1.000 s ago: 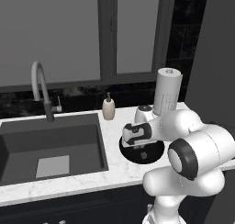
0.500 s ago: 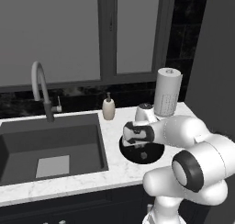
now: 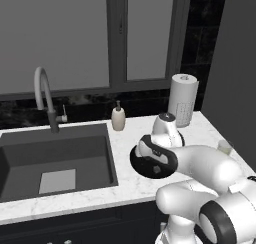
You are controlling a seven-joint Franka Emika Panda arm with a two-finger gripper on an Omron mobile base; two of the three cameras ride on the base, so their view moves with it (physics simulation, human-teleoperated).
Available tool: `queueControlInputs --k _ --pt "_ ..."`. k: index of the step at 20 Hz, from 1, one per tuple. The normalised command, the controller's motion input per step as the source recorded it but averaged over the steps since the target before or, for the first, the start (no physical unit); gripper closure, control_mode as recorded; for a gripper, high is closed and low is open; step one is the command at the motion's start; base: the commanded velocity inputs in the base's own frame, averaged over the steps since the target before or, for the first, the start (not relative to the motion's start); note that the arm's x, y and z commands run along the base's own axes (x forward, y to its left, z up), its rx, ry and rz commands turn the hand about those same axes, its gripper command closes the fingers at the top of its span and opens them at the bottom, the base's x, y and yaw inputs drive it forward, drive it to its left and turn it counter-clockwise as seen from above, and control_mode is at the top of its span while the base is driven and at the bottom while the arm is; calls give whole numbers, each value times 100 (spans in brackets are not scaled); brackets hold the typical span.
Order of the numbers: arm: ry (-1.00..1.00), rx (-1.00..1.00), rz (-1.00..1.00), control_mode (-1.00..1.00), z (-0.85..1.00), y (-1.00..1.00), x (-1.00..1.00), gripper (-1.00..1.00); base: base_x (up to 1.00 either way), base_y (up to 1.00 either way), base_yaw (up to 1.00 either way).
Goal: Grab a lemon wedge from the fridge and one ice cube from the ice bowl, and put them in the glass of lemonade.
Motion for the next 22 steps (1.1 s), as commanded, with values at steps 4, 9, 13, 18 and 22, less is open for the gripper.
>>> queueControlInputs --k 4,9,13,18,22 --pt "-1 3 0 -100 19 -4 -10 100 0 0 0" --pt "-2 3 0 -100 11 -6 -10 100 0 0 0" --pt "0 2 0 -100 9 -18 -1 100 0 0 0" --pt "-5 0 0 -100 16 -13 -7 100 0 0 0" --pt "-1 -16 0 -100 75 -17 -32 100 0 0 0"
